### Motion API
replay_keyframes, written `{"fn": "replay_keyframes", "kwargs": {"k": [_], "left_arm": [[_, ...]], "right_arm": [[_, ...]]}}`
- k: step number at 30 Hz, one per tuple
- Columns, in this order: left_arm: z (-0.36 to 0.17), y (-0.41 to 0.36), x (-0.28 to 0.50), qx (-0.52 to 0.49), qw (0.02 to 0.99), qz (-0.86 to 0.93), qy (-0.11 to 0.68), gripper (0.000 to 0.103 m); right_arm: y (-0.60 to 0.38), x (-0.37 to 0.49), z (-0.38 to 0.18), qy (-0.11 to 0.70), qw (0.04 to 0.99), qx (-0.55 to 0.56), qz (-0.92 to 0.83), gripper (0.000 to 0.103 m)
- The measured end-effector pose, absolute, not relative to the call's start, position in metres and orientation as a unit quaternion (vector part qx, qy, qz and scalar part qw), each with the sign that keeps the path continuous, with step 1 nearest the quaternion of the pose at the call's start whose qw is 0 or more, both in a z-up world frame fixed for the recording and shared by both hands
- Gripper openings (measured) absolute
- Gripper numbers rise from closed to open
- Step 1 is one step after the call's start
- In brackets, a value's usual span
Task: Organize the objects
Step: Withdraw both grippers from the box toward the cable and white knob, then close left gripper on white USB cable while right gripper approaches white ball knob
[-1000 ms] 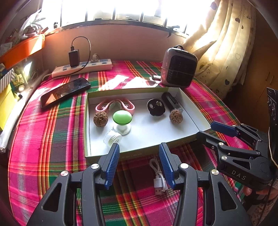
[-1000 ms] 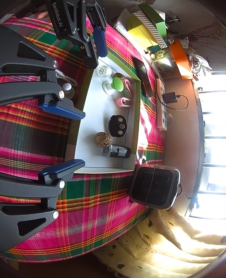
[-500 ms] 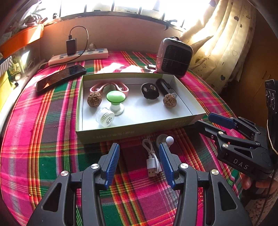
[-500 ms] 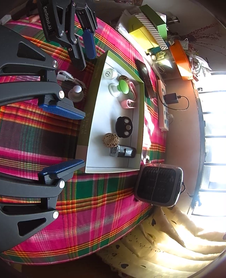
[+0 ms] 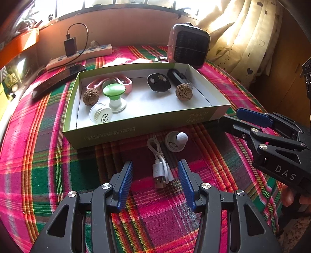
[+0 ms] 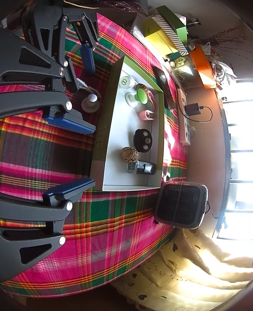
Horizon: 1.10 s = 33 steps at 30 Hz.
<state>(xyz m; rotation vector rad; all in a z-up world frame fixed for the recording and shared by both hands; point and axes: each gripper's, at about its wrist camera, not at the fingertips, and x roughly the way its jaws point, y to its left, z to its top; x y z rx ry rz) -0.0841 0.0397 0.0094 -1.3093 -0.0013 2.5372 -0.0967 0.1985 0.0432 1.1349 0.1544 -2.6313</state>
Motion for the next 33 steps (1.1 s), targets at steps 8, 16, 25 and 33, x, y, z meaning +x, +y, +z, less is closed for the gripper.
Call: {"fn": "replay_keyframes", "kwargs": {"k": [8,16,25,33], "left_arm": [[0.008,0.043,-0.084,-0.448,0.134,0.884,0.027,0.046],[0.009,0.033,-0.087,-0.445,0.124,0.887,0.016,0.031],[0.008,0.023,-0.089,-0.443,0.122,0.888,0.002,0.018],[0.007,0.008,-0.085,-0.442,0.109,0.89,-0.01,0.018]], "right_arm": [[0.198,-0.097,0.04,0.052,0.139,0.396,-0.906,0.049],[0.195,-0.097,0.037,0.052,0.14,0.402,-0.903,0.049],[0.187,-0.097,0.035,0.059,0.145,0.406,-0.901,0.049],[0.175,-0.092,0.03,0.065,0.168,0.414,-0.892,0.049]]}}
